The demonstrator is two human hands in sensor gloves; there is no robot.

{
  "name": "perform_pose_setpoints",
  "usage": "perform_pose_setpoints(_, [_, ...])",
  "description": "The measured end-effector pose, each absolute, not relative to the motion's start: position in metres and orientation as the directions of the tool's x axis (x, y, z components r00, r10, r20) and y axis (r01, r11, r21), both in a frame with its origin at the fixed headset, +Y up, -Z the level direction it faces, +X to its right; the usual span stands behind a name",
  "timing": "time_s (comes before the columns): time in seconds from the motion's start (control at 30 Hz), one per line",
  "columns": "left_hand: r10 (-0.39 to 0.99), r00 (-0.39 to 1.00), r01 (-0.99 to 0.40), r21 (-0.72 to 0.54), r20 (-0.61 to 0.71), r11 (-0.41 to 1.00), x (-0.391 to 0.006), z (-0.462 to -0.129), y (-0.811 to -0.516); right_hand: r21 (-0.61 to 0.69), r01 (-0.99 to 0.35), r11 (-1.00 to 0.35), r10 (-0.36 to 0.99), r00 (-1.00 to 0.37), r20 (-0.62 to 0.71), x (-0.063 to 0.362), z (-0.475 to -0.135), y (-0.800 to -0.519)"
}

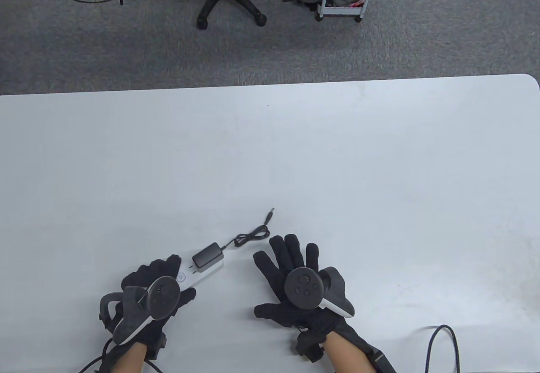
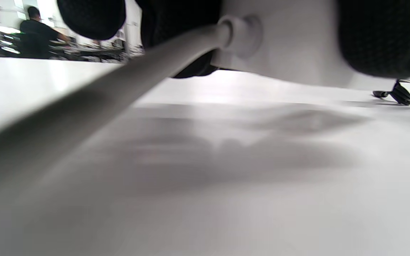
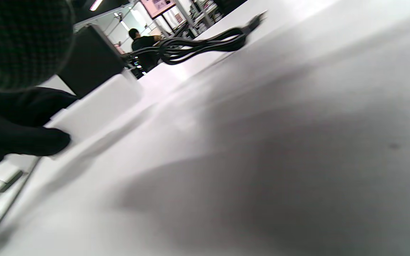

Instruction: Remove the power adapter from the power strip

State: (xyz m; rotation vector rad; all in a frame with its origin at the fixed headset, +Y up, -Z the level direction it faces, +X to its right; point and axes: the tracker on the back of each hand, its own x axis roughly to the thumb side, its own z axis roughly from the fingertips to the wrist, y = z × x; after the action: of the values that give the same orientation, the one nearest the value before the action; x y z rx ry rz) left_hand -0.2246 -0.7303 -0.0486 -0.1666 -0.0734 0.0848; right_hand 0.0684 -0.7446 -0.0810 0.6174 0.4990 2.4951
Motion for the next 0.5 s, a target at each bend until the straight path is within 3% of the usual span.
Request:
perform_pose_setpoints(0.2, [0.102,0.949,-0.048,-0.183,0.299,0.982,-0.191,-0.029,-0.732,0.464,-0.413,-0.784,0.599,-0.701,0.387,0.065,-0.076,-0.738])
perform_pose_setpoints(0.37, [0.061,0.925,0.017,-0.201,0.375,0.979,-0.177,-0.024,-0.739,0.495,-0.384,-0.779,0.602,-0.679,0.420,0.056,-0.070,-0.738])
perform_pose_setpoints(0.5, [0.060,0.920,0.029,-0.219,0.388,0.975,-0.175,-0.024,-0.743,0.489,-0.295,-0.821,0.530,-0.712,0.461,0.045,-0.064,-0.738])
